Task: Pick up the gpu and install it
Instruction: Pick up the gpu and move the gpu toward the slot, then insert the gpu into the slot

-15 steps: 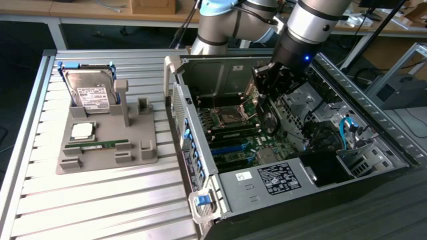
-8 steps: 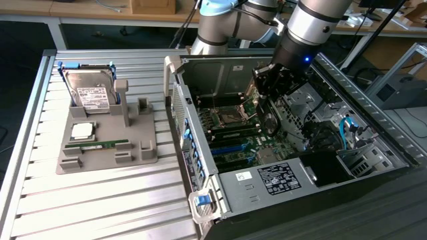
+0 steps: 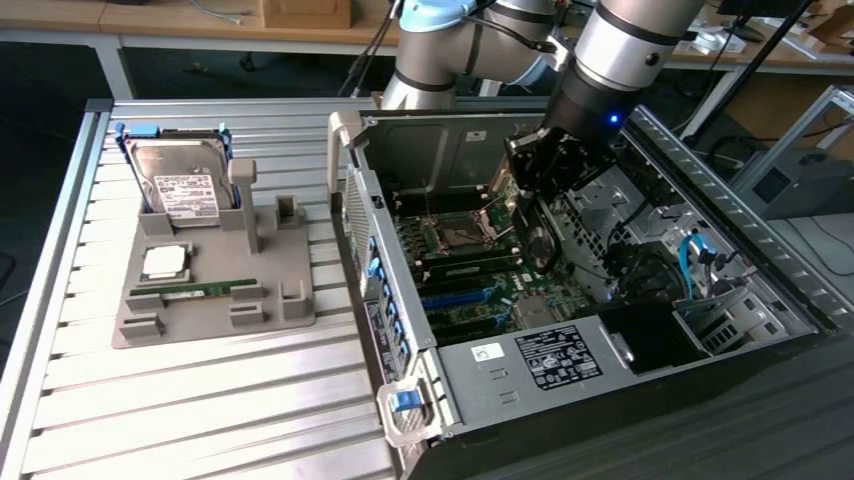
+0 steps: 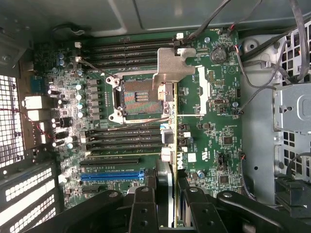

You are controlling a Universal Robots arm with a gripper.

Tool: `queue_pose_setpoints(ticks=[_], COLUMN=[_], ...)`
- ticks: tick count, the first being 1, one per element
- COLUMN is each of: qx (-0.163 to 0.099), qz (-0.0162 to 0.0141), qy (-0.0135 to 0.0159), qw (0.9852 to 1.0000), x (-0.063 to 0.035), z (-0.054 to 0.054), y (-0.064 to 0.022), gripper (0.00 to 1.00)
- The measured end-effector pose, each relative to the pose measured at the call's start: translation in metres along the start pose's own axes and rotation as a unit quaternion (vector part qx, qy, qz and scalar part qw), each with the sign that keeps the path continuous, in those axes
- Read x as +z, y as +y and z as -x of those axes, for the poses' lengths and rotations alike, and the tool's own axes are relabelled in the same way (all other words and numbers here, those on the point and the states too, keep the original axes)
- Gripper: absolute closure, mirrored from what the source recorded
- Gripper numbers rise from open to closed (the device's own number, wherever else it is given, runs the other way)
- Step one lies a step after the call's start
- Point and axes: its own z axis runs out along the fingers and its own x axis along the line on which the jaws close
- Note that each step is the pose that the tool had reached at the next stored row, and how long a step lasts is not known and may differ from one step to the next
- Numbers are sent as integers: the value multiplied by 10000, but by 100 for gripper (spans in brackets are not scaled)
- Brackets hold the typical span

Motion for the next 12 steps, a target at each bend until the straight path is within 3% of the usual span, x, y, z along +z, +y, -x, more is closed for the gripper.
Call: queue_pose_setpoints(ticks=[12], qx=[-181], qz=[-9], qy=[1], qw=[9998], x=[0], z=[0], y=[0], gripper=[73])
